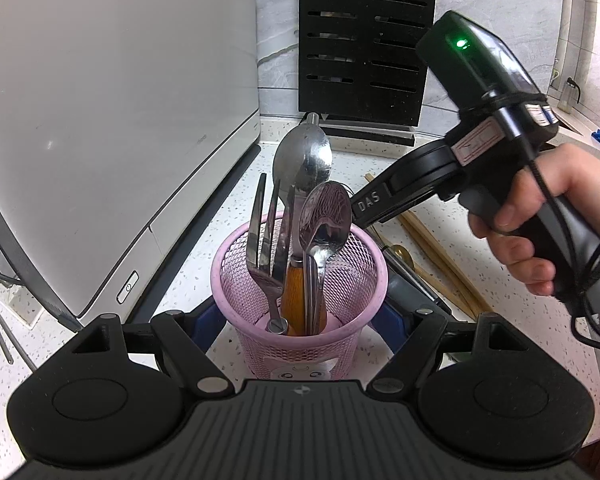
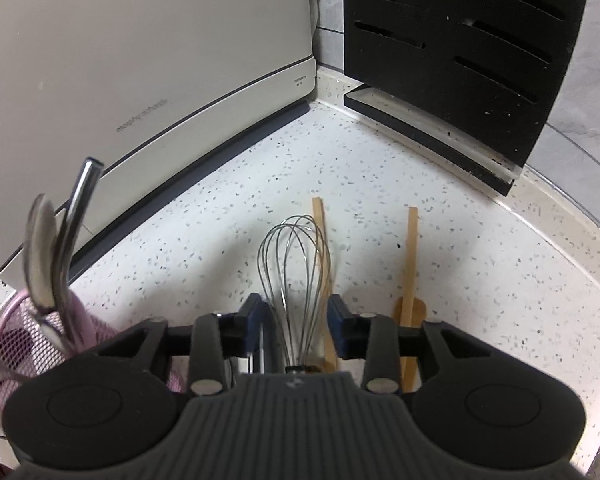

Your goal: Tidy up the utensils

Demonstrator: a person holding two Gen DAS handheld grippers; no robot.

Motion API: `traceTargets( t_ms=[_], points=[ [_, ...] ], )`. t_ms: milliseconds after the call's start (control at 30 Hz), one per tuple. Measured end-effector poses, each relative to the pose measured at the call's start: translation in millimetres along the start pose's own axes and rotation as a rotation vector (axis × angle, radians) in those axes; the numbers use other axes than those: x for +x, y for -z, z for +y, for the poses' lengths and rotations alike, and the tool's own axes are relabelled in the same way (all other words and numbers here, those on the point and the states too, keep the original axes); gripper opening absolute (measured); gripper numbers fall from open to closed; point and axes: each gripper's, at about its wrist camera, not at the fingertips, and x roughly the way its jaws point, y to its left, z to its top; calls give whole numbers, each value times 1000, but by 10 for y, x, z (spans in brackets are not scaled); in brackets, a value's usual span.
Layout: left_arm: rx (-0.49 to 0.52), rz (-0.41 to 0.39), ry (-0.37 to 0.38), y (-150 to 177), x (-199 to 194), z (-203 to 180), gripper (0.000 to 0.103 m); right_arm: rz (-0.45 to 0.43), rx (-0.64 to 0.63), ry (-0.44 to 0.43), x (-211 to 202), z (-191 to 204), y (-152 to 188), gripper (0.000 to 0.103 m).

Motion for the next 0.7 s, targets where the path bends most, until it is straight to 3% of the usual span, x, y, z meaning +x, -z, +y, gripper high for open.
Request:
traceTargets(
  t_ms=[300,700],
  points=[
    [0,1,0,-1,-5,3,91,2,-15,27,113,31,-8,35],
    [1,1,0,0,-8,4,90,-24,-35,27,-8,57,14,20]
  ],
)
